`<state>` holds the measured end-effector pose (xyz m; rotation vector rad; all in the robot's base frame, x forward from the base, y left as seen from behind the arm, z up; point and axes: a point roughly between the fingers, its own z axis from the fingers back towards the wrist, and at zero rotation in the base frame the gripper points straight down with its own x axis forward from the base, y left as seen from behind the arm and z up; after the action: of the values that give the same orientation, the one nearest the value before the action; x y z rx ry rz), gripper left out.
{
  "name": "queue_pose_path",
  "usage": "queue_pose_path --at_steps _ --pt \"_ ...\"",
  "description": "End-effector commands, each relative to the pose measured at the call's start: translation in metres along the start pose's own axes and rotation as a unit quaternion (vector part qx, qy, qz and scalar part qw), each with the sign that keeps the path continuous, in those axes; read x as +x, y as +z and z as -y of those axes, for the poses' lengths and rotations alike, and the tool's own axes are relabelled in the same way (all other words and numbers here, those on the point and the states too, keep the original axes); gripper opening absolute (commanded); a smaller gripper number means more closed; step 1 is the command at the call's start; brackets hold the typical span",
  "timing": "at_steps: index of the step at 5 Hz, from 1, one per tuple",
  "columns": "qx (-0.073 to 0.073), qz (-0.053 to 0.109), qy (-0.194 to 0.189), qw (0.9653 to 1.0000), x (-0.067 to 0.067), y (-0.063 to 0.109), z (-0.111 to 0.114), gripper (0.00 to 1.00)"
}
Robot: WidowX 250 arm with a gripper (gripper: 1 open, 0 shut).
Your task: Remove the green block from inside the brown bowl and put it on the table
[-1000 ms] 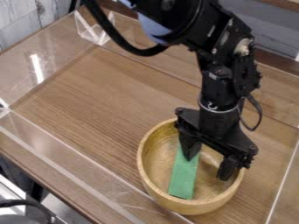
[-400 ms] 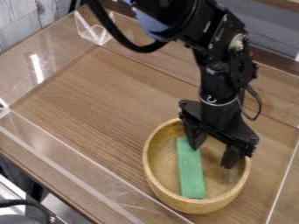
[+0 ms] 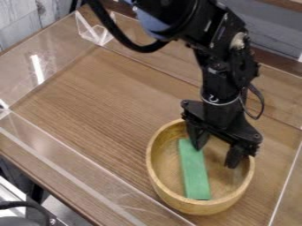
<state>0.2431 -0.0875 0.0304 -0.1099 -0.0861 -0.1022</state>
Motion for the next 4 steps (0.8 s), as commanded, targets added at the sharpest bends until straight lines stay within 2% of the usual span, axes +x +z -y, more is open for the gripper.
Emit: queue_pose_path --at_steps 1,4 --pt "0.011 -0.067 0.013 0.9976 -0.027 -0.038 -0.013 1.0" --pt "0.008 -0.075 0.019 0.997 -0.03 -0.049 -0.018 1.0"
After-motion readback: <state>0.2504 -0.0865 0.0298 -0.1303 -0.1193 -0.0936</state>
